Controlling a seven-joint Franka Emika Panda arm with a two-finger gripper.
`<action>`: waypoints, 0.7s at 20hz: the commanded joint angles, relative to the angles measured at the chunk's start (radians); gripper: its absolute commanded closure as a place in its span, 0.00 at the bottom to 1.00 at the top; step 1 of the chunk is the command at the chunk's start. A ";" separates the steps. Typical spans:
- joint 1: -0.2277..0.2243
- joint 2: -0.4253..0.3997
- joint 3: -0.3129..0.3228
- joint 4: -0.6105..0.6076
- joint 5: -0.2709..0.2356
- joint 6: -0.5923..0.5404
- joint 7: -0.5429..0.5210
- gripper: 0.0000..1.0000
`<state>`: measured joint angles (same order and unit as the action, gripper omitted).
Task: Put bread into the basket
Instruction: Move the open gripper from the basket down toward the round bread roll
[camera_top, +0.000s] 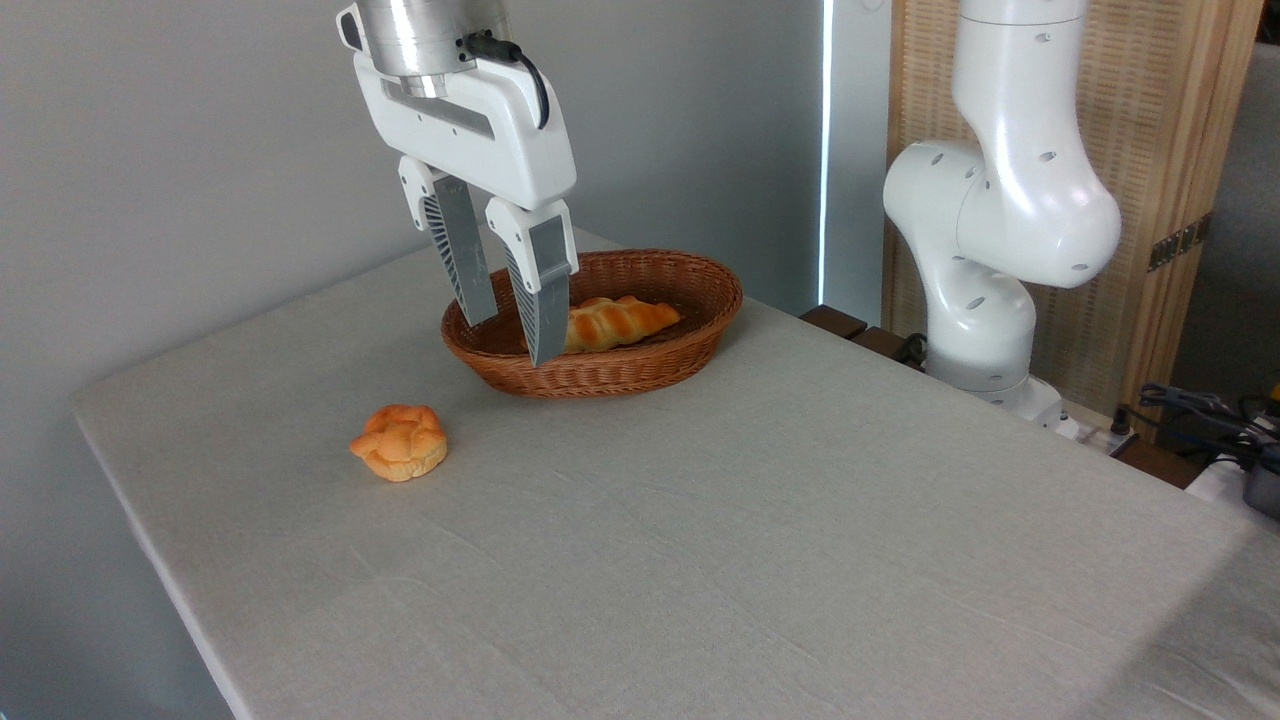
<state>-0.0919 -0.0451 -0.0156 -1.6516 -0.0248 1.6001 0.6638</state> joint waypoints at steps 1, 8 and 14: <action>0.021 -0.004 -0.016 -0.014 -0.021 0.029 -0.007 0.00; 0.021 -0.004 -0.018 -0.014 -0.021 0.030 -0.004 0.00; 0.014 0.031 -0.085 -0.042 -0.052 0.203 -0.009 0.00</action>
<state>-0.0863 -0.0324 -0.0580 -1.6680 -0.0420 1.7042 0.6635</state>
